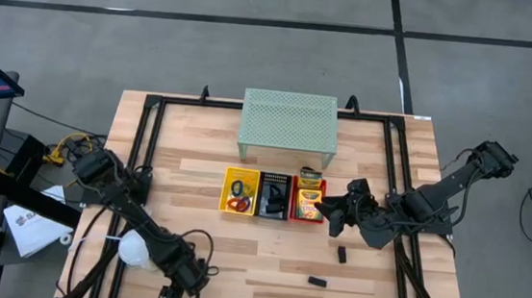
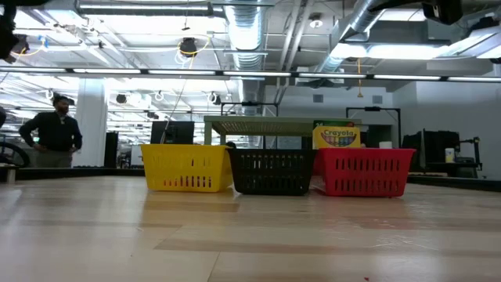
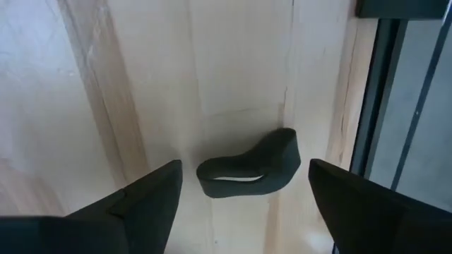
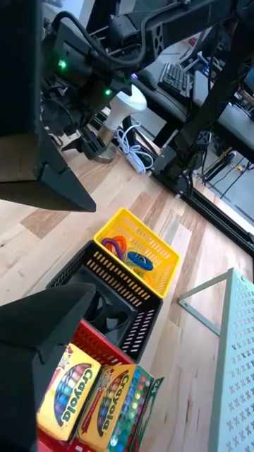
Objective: Pick & Place Office Desk Supplies
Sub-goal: Put the black rubber band into the black bin
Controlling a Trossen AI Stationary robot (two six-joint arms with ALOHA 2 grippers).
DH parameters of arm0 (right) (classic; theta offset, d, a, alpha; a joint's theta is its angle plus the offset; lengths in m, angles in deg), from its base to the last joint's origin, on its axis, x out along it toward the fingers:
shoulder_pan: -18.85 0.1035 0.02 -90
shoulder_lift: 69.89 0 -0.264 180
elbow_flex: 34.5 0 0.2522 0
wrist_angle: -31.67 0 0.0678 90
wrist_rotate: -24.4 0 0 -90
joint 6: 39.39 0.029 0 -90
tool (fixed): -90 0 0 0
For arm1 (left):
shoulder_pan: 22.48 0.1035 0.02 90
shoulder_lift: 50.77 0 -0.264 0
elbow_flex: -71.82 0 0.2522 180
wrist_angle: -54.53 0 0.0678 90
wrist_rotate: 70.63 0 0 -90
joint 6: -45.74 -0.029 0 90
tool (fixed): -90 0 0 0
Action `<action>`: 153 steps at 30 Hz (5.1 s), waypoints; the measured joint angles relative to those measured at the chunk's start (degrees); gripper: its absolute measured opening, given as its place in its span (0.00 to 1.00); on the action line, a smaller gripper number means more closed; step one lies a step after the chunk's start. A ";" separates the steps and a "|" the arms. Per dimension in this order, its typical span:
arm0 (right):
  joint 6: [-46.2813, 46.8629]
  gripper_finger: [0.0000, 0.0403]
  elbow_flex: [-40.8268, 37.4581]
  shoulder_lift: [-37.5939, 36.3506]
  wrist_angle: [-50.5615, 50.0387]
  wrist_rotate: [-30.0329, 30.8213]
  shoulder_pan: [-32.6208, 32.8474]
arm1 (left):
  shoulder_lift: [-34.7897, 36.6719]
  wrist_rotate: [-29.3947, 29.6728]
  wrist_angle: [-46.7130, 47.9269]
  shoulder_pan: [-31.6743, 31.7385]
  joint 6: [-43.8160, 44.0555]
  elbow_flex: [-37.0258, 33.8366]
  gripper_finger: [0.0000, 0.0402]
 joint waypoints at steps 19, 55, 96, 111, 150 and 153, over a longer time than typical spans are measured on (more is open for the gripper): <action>-0.01 0.43 0.00 -0.02 0.00 0.02 0.00 | 0.00 5.69 -0.11 -2.00 1.62 0.00 0.42; -0.13 0.43 0.00 -0.02 0.02 1.05 0.31 | 11.32 6.75 -2.93 17.78 -15.25 0.02 0.01; 4.05 0.43 0.01 -0.13 -2.79 1.11 -1.01 | 3.19 16.73 -35.56 45.09 -23.14 0.02 0.23; 7.70 0.43 0.00 -0.13 -4.97 -0.28 -0.29 | 3.31 15.19 -36.61 46.67 -24.03 0.03 0.47; 48.50 0.60 0.04 31.29 -22.18 -40.99 4.09 | 30.38 25.15 -37.30 39.11 -20.12 0.02 0.52; 48.23 0.58 0.04 33.21 -21.54 -41.52 4.06 | 30.38 25.15 -37.65 39.12 -19.99 0.02 0.52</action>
